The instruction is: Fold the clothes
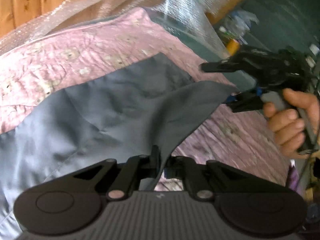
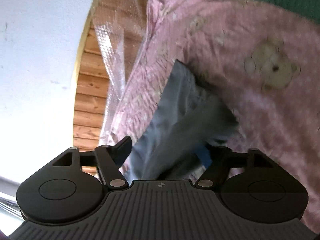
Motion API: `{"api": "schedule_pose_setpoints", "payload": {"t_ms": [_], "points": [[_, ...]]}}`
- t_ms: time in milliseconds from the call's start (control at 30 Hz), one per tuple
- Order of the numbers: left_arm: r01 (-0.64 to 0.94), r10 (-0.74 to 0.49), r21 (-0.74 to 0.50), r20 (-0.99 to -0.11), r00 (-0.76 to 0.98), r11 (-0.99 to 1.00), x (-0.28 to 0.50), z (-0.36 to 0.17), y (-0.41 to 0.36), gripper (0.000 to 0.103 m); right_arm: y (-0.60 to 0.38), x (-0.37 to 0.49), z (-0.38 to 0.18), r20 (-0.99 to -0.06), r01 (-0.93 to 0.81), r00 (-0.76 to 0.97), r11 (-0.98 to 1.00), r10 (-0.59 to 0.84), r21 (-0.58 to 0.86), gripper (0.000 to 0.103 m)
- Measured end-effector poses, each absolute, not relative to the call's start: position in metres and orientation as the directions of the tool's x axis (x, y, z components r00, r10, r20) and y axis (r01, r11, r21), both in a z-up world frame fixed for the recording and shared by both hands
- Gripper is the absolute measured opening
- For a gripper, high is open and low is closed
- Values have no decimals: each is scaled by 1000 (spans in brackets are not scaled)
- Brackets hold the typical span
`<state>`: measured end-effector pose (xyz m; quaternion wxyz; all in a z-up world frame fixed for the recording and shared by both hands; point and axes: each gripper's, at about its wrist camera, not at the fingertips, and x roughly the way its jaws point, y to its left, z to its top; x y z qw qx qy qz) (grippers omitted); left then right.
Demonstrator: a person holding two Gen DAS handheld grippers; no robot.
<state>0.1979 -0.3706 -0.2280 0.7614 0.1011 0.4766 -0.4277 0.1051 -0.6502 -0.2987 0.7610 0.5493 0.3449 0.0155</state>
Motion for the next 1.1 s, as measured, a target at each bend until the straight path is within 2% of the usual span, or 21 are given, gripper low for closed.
{"api": "schedule_pose_setpoints", "payload": {"t_ms": [67, 100, 133, 167, 233, 300, 400, 500, 567, 633, 700, 733, 767, 800, 833, 1033, 1100], "points": [[746, -554, -253, -812, 183, 617, 200, -226, -371, 5, -646, 101, -306, -553, 412, 742, 393, 379, 822, 62], [745, -553, -252, -812, 184, 618, 202, -225, -372, 5, -647, 94, -308, -544, 421, 756, 365, 365, 830, 54], [744, -553, -251, -813, 186, 619, 203, -224, -372, 5, -651, 83, -305, -518, 409, 782, 343, 346, 846, 52], [743, -552, -251, -813, 187, 621, 204, -223, -373, 5, -654, 72, -301, -492, 395, 807, 321, 326, 861, 53], [741, -551, -250, -813, 190, 624, 207, -221, -374, 7, -660, 50, -294, -472, 391, 836, 301, 281, 870, 66], [743, -548, -249, -816, 185, 622, 209, -221, -375, 7, -656, 30, -293, -492, 422, 831, 284, 259, 861, 66], [754, -544, -249, -822, 167, 608, 207, -224, -376, 7, -637, 31, -310, -455, 411, 825, 197, 334, 890, 68], [768, -540, -248, -828, 149, 591, 204, -228, -377, 7, -635, 67, -326, -419, 381, 846, 175, 329, 908, 70], [784, -533, -233, -834, 143, 575, 198, -231, -379, 7, -638, 84, -333, -407, 375, 858, 161, 313, 913, 64], [783, -528, -227, -836, 148, 579, 193, -236, -381, 7, -639, 84, -338, -395, 376, 865, 122, 311, 919, 43], [777, -527, -227, -836, 153, 587, 189, -240, -381, 8, -643, 78, -337, -380, 369, 873, 94, 306, 925, 43], [772, -531, -234, -833, 154, 591, 188, -243, -380, 8, -645, 70, -333, -364, 356, 884, 82, 293, 931, 47], [767, -536, -241, -830, 155, 595, 187, -245, -380, 8, -645, 58, -333, -344, 342, 900, 57, 266, 938, 55], [763, -540, -248, -828, 152, 596, 186, -247, -380, 8, -645, 46, -332, -324, 326, 915, 31, 239, 945, 86], [759, -543, -256, -826, 150, 599, 185, -250, -380, 8, -645, 35, -332, -303, 309, 929, 6, 212, 951, 99], [682, -571, -340, -809, 140, 647, 194, -261, -376, 9, -631, 9, -354, -138, 157, 985, -201, 104, 967, 101], [684, -573, -341, -808, 138, 645, 193, -263, -378, 10, -629, 15, -352, -165, 182, 979, -154, 122, 971, 101]]}}
